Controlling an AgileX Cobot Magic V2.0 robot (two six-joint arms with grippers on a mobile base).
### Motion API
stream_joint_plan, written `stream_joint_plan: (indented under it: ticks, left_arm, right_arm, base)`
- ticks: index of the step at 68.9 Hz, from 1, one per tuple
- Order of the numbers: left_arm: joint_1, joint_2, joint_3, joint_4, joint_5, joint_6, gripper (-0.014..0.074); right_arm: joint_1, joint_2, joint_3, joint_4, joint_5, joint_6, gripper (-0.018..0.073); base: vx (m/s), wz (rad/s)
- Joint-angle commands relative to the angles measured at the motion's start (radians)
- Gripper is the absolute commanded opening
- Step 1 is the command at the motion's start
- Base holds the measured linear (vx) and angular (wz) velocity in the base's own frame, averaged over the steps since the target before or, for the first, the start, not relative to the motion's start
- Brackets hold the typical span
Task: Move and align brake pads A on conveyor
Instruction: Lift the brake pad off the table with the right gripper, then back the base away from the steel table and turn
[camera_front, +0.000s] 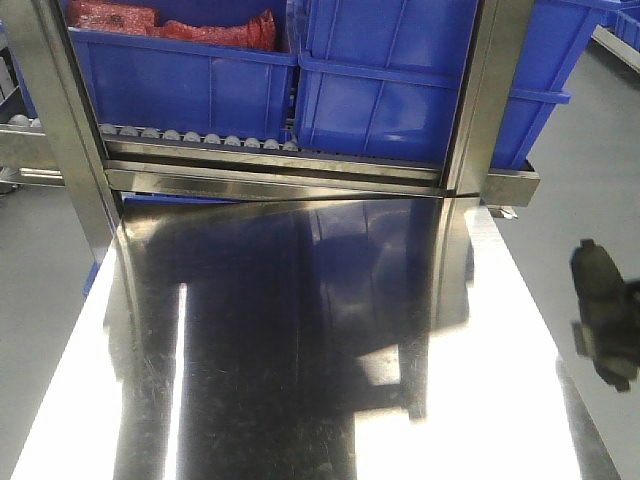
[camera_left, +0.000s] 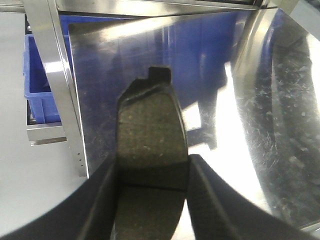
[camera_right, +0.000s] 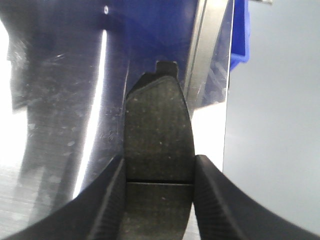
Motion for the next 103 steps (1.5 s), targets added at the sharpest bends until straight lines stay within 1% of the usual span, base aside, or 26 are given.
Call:
stream_joint_plan:
  ticks: [1, 18, 28, 41, 82, 103]
  left_arm:
    - [-0.004, 0.009, -0.030, 0.016, -0.083, -0.001, -0.0006]
    - [-0.004, 0.009, -0.030, 0.016, -0.083, -0.001, -0.0006]
    - [-0.004, 0.009, -0.030, 0.016, -0.083, -0.001, -0.0006]
    - [-0.004, 0.009, -0.030, 0.016, -0.083, -0.001, -0.0006]
    - [-0.004, 0.009, -0.030, 0.016, -0.083, -0.001, -0.0006]
    - [-0.004, 0.009, -0.030, 0.020, -0.084, -0.001, -0.0006]
  right_arm:
    - [-0.006, -0.126, 0.067, -0.005, -0.151, 0.000, -0.0004]
    - [-0.002, -0.380, 0.309, -0.005, -0.324, 0.000, -0.0004]
    - [-0.002, -0.479, 0.381, -0.006, -0.376, 0.000, -0.0004]
    - [-0.002, -0.535, 0.389, -0.005, -0.380, 0.001, -0.0004]
    - [-0.002, -0.534, 0.389, -0.005, -0.377, 0.004, -0.0004]
    - [-0.002, -0.534, 0.389, -0.005, -0.377, 0.004, -0.0004]
  base:
    - [0.00, 0.00]
    - [0.00, 0.00]
    - [0.00, 0.00]
    - [0.00, 0.00]
    - [0.00, 0.01]
    - [-0.07, 0.30]
